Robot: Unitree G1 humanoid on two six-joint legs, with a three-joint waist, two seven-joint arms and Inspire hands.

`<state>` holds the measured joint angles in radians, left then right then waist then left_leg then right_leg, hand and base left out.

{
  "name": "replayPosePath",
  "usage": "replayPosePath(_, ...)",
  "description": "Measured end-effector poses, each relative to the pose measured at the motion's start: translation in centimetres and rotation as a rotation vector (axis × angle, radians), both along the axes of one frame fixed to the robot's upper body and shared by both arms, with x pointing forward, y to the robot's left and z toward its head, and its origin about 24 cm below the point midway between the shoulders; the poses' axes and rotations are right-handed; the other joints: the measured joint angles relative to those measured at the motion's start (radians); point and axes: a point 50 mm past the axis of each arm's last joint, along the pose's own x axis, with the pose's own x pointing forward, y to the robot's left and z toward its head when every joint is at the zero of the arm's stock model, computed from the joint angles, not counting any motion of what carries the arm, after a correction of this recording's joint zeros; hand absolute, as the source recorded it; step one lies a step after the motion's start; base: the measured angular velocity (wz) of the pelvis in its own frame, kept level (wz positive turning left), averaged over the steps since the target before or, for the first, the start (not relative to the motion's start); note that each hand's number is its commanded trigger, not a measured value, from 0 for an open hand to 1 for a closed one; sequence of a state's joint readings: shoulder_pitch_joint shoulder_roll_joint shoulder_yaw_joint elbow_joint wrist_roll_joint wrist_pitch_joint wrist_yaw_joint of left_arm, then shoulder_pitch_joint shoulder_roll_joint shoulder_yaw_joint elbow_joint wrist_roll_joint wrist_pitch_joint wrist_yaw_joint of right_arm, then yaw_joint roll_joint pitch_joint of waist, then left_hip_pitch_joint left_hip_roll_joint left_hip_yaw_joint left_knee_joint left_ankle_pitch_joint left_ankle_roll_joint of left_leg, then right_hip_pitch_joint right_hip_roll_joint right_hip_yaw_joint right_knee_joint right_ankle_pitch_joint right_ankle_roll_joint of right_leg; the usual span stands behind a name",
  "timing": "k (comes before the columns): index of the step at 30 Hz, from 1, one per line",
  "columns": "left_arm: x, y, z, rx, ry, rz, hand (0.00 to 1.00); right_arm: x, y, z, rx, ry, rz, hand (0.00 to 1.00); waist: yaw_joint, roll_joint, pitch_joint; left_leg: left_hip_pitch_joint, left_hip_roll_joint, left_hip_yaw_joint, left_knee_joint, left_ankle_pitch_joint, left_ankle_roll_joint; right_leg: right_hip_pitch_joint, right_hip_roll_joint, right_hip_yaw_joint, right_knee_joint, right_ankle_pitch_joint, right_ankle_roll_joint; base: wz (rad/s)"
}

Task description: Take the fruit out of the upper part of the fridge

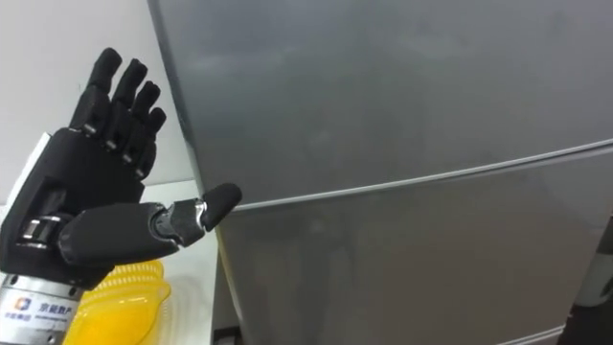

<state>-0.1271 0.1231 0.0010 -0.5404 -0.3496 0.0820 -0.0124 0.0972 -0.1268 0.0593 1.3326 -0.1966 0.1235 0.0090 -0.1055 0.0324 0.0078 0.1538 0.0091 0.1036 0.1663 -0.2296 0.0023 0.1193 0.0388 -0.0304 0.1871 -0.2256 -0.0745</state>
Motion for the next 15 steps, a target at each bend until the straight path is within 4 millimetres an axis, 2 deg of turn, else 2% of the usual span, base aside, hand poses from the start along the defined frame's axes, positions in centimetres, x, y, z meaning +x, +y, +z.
replayPosePath(7, 0.1, -1.3, 0.4, 0.040, -0.024, -0.038, 0.00, 0.1, 0.1, 0.0, 0.013, 0.003, 0.012, 0.00, -0.007, -0.008, 0.0052, -0.002, 0.004, 0.001, 0.000, 0.000, 0.000, -0.004, -0.001, 0.000, 0.000, 0.000, 0.000, -0.01)
replayPosePath(15, 0.2, -1.4, 0.4, 0.041, -0.020, -0.043, 0.00, 0.0, 0.2, 0.0, 0.026, 0.009, 0.013, 0.00, -0.010, -0.005, 0.0033, -0.002, 0.005, 0.001, 0.000, 0.000, 0.000, -0.010, -0.001, 0.003, 0.002, 0.000, 0.000, -0.01)
